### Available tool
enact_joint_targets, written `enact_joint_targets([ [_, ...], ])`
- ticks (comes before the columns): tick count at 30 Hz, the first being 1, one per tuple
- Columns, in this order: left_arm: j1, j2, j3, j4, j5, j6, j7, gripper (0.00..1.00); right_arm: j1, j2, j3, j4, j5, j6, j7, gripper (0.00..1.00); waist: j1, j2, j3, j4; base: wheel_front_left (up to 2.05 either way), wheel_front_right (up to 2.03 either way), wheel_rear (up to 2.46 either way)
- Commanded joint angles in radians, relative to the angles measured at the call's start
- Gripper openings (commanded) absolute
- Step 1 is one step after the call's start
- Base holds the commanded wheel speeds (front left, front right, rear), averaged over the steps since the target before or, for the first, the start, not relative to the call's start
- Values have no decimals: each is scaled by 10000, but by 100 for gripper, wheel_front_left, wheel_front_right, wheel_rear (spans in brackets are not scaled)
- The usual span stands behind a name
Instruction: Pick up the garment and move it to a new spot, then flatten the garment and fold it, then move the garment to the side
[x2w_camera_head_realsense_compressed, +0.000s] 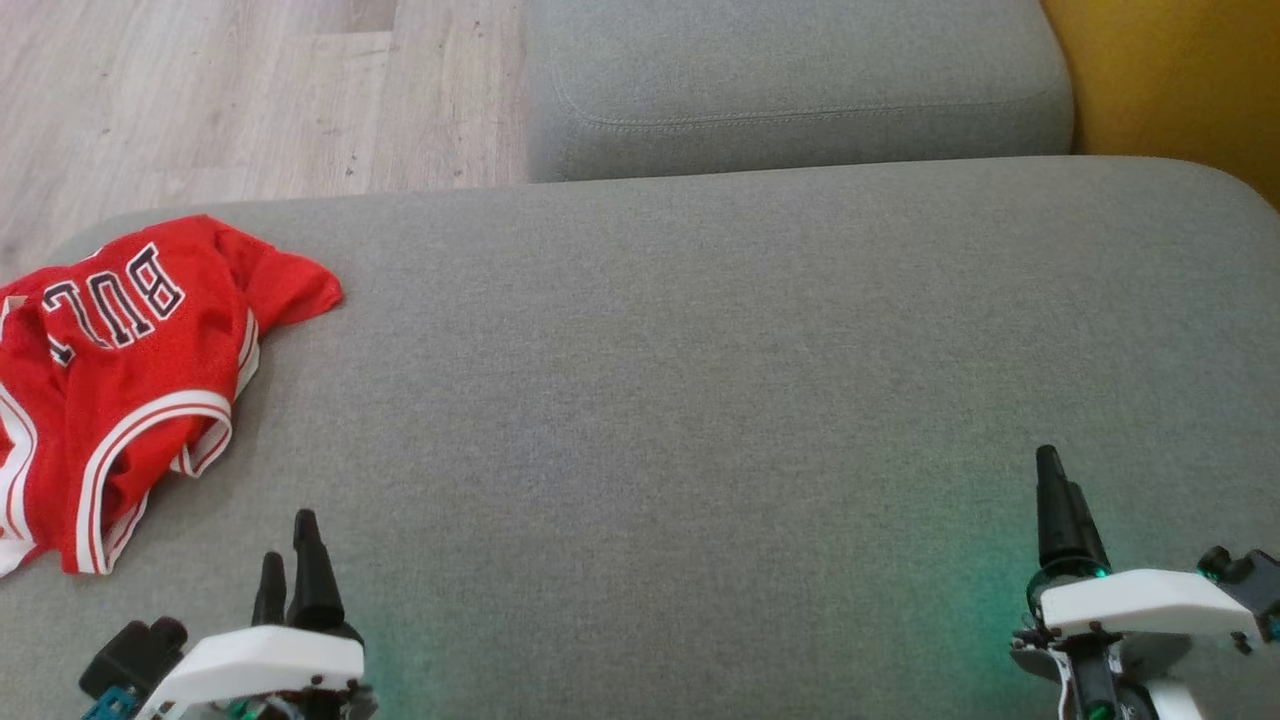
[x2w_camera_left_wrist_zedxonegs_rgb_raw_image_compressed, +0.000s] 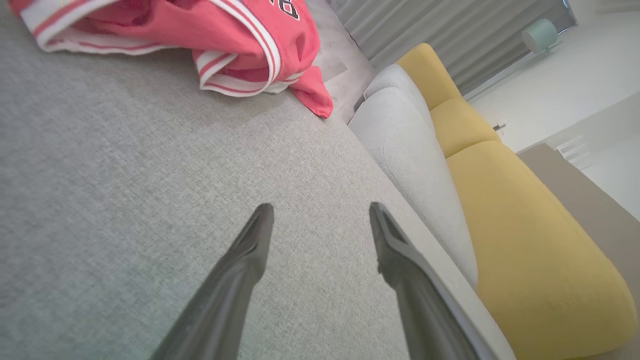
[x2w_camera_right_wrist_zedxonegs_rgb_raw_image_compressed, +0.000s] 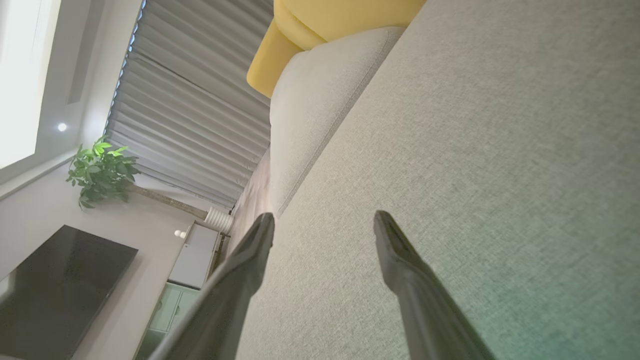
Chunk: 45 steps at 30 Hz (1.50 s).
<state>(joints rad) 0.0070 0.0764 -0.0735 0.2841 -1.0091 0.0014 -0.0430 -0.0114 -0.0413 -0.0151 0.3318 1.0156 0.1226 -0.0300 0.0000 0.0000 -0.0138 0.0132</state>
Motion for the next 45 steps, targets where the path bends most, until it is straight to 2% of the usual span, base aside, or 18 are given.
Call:
enact_joint_targets([
  [1, -264, 196, 3, -367, 373, 96, -156, 100, -552, -52, 157, -401, -364, 37, -178, 100, 0, 0, -10, 2, 0, 0, 0],
  [17, -245, 462, -448, -729, 2345, 297, -602, 100, -545, -60, 406, -565, -2058, 46, -444, 100, 0, 0, -67, 43, 0, 0, 0],
  [45, -245, 1026, -1221, -584, 5677, 761, -1409, 100, -534, -75, 668, -880, -5327, 64, -716, 100, 0, 0, -174, 84, 0, 0, 0],
])
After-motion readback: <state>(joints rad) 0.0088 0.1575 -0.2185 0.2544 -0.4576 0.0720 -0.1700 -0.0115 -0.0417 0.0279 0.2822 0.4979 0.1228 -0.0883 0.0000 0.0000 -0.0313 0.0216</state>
